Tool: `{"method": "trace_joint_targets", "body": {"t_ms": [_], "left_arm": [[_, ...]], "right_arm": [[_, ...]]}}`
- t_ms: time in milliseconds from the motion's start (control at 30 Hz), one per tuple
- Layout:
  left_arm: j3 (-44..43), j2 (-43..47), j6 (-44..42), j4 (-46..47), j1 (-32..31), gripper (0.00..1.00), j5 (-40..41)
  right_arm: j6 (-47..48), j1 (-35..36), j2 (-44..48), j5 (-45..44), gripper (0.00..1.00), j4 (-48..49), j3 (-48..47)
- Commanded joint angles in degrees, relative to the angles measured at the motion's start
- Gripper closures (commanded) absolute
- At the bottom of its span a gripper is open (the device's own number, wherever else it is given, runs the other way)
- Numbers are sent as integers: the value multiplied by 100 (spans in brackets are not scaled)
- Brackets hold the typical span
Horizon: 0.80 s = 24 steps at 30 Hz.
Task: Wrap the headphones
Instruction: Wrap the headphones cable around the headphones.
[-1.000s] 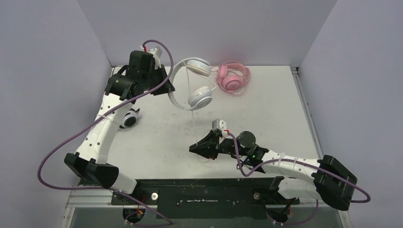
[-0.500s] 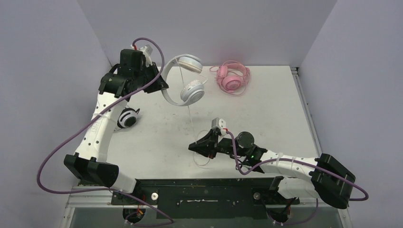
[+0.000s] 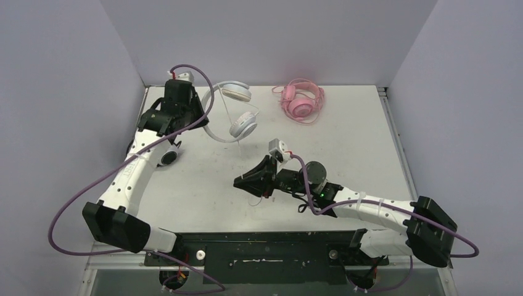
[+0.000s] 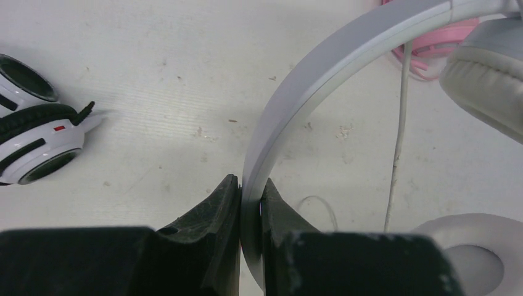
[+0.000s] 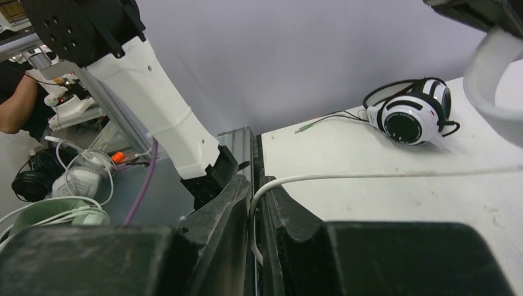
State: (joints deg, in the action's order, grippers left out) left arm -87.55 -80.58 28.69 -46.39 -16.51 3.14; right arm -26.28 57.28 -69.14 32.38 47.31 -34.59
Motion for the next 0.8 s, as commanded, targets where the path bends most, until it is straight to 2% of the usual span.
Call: {"method": "trace_joint_targets", "body": {"t_ms": [0, 133, 333, 467, 767], "left_arm": [[203, 345, -81, 1270, -309, 100, 1369], [497, 472, -93, 1513, -573, 100, 1712], [838, 587, -397, 1639, -1059, 100, 2850], [1069, 617, -658, 1728, -1139, 100, 3133], [1583, 699, -1177, 1950, -1279, 100, 3516]], "right_arm": [[-226, 100, -351, 181, 86, -260, -717], [-707, -11, -748, 140, 88, 402, -809], [-1596, -399, -1207, 358, 87, 1235, -1143], [-2216, -750, -1365, 421, 88, 1678, -1227], [-2583, -1423, -1325, 519, 88, 1529, -1614]]}}
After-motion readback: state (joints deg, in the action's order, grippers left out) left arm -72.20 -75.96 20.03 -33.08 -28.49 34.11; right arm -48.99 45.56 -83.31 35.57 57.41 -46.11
